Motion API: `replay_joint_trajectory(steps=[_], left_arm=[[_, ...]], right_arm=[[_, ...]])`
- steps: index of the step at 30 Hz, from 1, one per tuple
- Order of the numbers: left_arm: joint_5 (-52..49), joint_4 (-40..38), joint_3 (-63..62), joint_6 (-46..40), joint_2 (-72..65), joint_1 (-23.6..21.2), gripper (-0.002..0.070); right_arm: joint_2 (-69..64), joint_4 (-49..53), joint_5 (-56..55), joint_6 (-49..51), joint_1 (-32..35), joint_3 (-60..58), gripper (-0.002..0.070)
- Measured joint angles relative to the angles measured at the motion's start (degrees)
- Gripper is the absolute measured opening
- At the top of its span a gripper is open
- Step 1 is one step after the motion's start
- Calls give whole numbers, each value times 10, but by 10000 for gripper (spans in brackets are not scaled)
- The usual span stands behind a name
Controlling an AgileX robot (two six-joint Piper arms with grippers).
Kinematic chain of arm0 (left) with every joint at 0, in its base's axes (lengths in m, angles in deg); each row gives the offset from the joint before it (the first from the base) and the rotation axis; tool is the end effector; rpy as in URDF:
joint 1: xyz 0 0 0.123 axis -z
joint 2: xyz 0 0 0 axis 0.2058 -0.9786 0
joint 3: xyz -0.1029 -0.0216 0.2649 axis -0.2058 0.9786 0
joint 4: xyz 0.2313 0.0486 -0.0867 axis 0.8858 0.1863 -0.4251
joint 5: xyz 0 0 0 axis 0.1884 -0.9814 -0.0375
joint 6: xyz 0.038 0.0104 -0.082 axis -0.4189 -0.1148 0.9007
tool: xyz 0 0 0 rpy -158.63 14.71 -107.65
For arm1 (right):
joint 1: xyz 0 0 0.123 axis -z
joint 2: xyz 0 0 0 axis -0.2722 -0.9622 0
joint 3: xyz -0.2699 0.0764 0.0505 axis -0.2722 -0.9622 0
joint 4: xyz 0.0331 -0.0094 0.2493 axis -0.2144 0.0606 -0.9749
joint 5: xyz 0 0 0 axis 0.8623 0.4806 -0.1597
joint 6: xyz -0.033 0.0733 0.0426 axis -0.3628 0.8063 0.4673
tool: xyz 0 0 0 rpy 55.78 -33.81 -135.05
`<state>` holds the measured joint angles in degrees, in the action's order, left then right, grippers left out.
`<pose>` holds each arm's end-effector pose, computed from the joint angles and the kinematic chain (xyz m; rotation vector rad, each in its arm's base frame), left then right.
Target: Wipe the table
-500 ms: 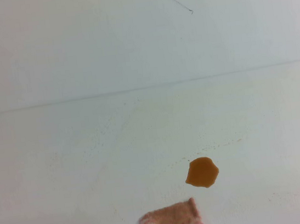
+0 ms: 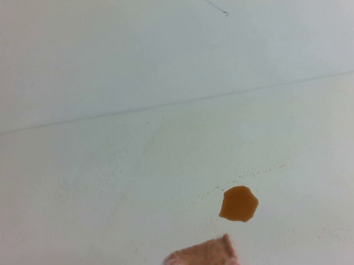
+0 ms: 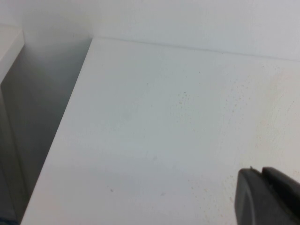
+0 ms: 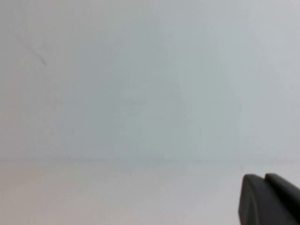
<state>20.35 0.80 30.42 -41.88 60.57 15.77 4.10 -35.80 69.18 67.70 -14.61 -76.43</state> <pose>0.0538 -0.0021 0.1835 -0.1773 1.8077 -0.2092 0.0550 -0.0007 0.2062 -0.0361 1.4591 -0.0660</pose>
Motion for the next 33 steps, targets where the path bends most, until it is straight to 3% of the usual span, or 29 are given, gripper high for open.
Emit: replay_joint_trajectory(steps=[8, 17, 21, 27, 33], left_arm=[[0, 0, 0, 0, 0, 0, -1], [0, 0, 0, 0, 0, 0, -1], [0, 0, 0, 0, 0, 0, -1], [0, 0, 0, 0, 0, 0, -1], [0, 0, 0, 0, 0, 0, -1]], right_arm=[[0, 2, -257, 1, 0, 0, -4], [-1, -40, -280, -2, 0, 1, -4], [-1, -53, -233, 6, 0, 8, -3], [-8, -52, 8, -3, 0, 82, -3], [-97, -39, 73, -5, 0, 145, -3]])
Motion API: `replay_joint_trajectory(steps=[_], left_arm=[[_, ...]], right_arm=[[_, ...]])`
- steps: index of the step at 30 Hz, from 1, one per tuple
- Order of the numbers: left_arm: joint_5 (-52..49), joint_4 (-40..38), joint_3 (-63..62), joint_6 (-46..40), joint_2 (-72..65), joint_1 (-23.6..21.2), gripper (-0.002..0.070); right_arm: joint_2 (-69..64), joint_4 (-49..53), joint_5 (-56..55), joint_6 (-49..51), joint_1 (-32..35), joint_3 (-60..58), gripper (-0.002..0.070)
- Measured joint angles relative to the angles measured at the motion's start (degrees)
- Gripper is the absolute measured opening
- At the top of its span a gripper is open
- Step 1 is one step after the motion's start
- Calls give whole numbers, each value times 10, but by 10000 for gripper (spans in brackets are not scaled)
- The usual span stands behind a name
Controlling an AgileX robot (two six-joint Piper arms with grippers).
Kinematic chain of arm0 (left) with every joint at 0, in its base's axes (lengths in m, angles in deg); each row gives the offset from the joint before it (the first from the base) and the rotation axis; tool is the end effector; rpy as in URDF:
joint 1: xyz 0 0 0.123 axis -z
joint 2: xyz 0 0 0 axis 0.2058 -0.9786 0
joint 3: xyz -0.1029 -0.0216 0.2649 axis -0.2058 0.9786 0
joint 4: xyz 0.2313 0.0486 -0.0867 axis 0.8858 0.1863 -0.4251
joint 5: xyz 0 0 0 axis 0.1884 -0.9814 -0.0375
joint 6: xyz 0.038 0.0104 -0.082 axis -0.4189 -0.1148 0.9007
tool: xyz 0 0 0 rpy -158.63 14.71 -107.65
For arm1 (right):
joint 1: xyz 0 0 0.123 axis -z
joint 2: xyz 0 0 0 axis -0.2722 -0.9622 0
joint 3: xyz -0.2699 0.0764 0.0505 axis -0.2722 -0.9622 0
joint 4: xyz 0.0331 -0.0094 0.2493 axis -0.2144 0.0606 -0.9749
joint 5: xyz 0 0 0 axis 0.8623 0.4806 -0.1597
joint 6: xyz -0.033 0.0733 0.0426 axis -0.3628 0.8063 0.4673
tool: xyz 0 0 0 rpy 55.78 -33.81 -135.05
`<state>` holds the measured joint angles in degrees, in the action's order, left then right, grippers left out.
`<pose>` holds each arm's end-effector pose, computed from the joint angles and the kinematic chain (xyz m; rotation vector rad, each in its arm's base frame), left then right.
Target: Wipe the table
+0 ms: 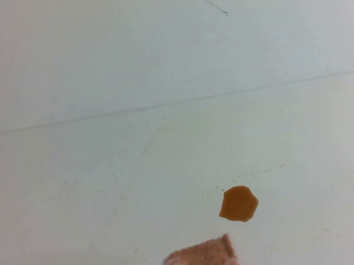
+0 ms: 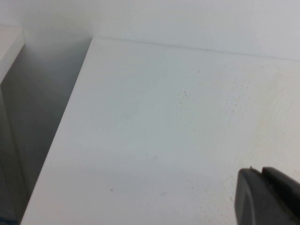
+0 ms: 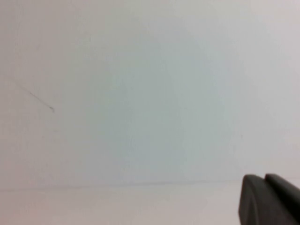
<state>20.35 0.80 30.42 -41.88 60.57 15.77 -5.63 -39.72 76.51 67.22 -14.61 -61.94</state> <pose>0.0538 -0.0021 0.1835 -0.1773 1.8077 -0.2092 0.0601 -0.0022 0.2702 0.0209 1.5030 -0.0278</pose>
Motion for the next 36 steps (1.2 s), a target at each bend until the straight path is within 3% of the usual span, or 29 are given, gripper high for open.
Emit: replay_joint_trajectory(steps=[5, 8, 11, 13, 17, 20, 28, 33, 36], left_arm=[[0, 0, 0, 0, 0, 0, -1], [0, 0, 0, 0, 0, 0, -1], [0, 0, 0, 0, 0, 0, -1], [0, 0, 0, 0, 0, 0, -1], [0, 0, 0, 0, 0, 0, -1], [0, 0, 0, 0, 0, 0, -1], [0, 0, 0, 0, 0, 0, -1], [0, 0, 0, 0, 0, 0, -1], [0, 0, 0, 0, 0, 0, -1]], right_arm=[[-134, -22, 170, -1, 0, 97, -3], [-234, -117, 245, -58, -2, 149, -3], [-328, -310, 268, -192, -3, 165, -3], [-395, -448, 271, -340, -3, 165, -3], [-525, -613, 298, -584, -8, 167, 1], [-617, -597, 285, -594, -40, 186, 4], [-764, -499, 199, -536, -243, 296, 5], [-828, -362, 202, -487, -350, 399, 7], [-868, -297, 240, -480, -385, 463, 47]])
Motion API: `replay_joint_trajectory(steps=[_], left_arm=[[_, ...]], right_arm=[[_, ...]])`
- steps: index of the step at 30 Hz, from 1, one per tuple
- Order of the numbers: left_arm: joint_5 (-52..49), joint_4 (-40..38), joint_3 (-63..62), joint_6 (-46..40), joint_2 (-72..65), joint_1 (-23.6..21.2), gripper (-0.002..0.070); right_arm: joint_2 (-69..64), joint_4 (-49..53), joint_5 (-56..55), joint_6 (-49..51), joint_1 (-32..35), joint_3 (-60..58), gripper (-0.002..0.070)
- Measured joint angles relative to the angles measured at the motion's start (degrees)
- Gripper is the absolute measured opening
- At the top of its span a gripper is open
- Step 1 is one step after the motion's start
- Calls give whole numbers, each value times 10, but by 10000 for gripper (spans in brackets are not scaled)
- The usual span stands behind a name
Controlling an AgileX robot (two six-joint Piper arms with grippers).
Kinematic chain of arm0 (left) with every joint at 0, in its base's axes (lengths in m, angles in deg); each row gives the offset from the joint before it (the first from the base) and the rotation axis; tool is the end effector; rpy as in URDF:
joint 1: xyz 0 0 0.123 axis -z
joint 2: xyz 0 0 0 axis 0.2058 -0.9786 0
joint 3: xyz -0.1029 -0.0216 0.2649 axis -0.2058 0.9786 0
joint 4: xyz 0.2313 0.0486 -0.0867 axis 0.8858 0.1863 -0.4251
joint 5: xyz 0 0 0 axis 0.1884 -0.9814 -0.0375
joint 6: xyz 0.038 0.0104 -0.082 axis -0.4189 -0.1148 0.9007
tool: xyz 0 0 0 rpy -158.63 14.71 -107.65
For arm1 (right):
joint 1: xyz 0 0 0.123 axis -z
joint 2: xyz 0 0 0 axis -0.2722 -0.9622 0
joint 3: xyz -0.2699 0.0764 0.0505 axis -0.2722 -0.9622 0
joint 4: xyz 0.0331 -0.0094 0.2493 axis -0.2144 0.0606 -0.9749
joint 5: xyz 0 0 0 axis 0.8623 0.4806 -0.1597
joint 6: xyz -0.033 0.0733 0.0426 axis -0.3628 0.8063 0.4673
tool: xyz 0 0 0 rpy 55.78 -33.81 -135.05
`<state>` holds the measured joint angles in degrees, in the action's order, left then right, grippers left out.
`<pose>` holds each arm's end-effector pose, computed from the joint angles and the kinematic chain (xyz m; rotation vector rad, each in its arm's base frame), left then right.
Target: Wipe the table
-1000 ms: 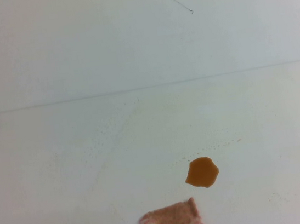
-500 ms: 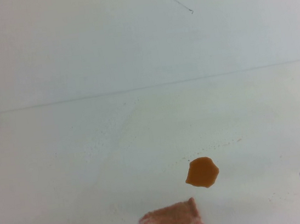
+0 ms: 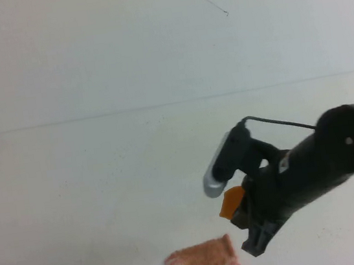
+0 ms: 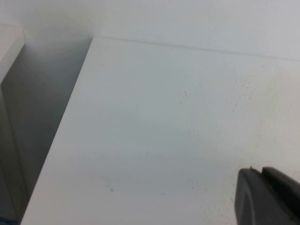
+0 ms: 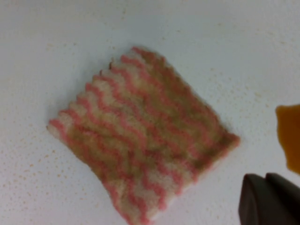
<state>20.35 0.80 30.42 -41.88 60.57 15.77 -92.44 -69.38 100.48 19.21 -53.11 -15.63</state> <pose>0.0538 -0.0021 0.1835 -0.1773 1.8077 -0.2092 0.2557 0.2175 0.2150 -1.3402 2.2317 0.3593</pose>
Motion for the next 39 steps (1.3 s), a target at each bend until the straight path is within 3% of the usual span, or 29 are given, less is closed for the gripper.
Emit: replay_joint_trajectory(steps=[6, 9, 15, 25, 32, 34, 37, 39], left_arm=[[0, 0, 0, 0, 0, 0, -1], [0, 0, 0, 0, 0, 0, -1], [0, 0, 0, 0, 0, 0, -1], [0, 0, 0, 0, 0, 0, -1], [0, 0, 0, 0, 0, 0, -1], [0, 0, 0, 0, 0, 0, -1], [0, 0, 0, 0, 0, 0, -1], [0, 0, 0, 0, 0, 0, -1]], right_arm=[[-87, 19, 115, 6, -23, 115, 309], [-124, 24, 146, -1, -37, 142, 379], [-179, 73, 160, -9, -90, 160, 379], [-201, 104, 58, -7, -128, 160, 378], [-227, 104, 93, -16, -130, 160, 313], [-235, 104, 105, -27, -131, 160, 227], [-240, 95, 111, -27, -133, 160, 15], [-240, 72, 110, -26, -133, 160, -1]])
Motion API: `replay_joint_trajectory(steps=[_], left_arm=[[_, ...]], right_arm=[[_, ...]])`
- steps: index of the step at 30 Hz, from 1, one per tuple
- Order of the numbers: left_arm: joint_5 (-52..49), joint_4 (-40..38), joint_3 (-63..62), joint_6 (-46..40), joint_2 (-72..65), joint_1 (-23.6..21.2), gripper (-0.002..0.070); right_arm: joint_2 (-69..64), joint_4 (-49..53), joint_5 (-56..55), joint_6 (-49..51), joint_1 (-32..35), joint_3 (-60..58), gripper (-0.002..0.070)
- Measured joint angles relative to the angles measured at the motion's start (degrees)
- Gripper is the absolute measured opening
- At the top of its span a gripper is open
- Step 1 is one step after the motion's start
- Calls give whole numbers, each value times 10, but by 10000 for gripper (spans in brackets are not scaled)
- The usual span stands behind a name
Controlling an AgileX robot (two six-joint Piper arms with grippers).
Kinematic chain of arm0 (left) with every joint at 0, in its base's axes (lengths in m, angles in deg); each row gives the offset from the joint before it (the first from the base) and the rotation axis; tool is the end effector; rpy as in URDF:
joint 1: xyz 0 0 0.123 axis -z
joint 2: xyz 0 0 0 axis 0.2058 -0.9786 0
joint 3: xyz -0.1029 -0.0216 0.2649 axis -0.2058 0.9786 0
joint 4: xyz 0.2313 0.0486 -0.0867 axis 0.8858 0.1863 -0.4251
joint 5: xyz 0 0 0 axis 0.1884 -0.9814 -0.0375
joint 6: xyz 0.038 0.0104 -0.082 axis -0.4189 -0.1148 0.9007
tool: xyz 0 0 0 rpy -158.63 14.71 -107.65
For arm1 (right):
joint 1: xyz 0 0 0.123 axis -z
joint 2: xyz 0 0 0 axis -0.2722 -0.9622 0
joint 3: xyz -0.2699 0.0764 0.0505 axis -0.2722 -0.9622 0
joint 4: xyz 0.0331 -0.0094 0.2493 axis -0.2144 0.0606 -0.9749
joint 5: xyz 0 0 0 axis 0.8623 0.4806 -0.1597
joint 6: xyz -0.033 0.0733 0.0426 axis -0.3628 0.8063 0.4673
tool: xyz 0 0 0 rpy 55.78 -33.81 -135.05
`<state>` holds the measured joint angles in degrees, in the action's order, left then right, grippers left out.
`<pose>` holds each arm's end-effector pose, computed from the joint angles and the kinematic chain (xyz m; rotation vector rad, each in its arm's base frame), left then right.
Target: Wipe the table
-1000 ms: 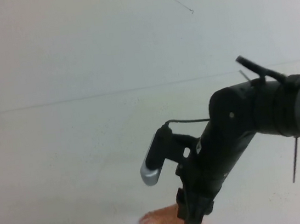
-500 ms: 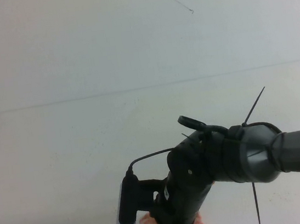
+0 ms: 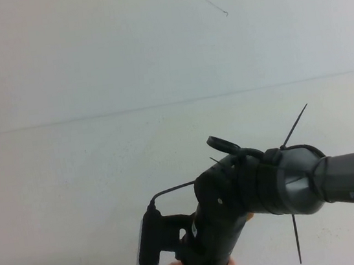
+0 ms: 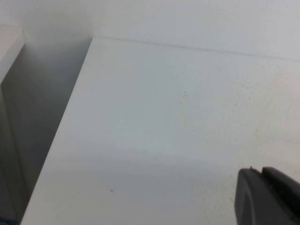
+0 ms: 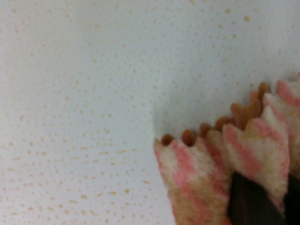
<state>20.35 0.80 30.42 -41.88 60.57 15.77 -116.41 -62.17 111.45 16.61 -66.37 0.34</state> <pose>0.0538 -0.0021 0.1835 -0.1773 1.8077 -0.2092 0.2390 0.3170 0.1237 -1.9752 2.1983 0.3180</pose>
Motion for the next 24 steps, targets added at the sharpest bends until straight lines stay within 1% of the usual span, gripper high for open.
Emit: replay_joint_trajectory(steps=[3, 6, 12, 15, 17, 19, 22, 24], left_arm=[[0, 0, 0, 0, 0, 0, -1], [0, 0, 0, 0, 0, 0, -1], [0, 0, 0, 0, 0, 0, -1], [0, 0, 0, 0, 0, 0, -1], [0, 0, 0, 0, 0, 0, -1], [0, 1, 0, 0, 0, 0, -1], [0, 1, 0, 0, 0, 0, -1], [0, 1, 0, 0, 0, 0, -1]], right_arm=[[0, -38, -14, -2, 0, 1, -3], [0, -21, -20, 4, 0, 20, -3], [26, 130, 23, 110, 2, 95, -3], [49, 213, 41, 188, 10, 126, -3], [71, 276, 47, 247, 28, 134, -3], [89, 321, 47, 305, 61, 134, -4], [103, 314, 61, 379, 128, 134, -3], [102, 274, 70, 385, 175, 130, -3]])
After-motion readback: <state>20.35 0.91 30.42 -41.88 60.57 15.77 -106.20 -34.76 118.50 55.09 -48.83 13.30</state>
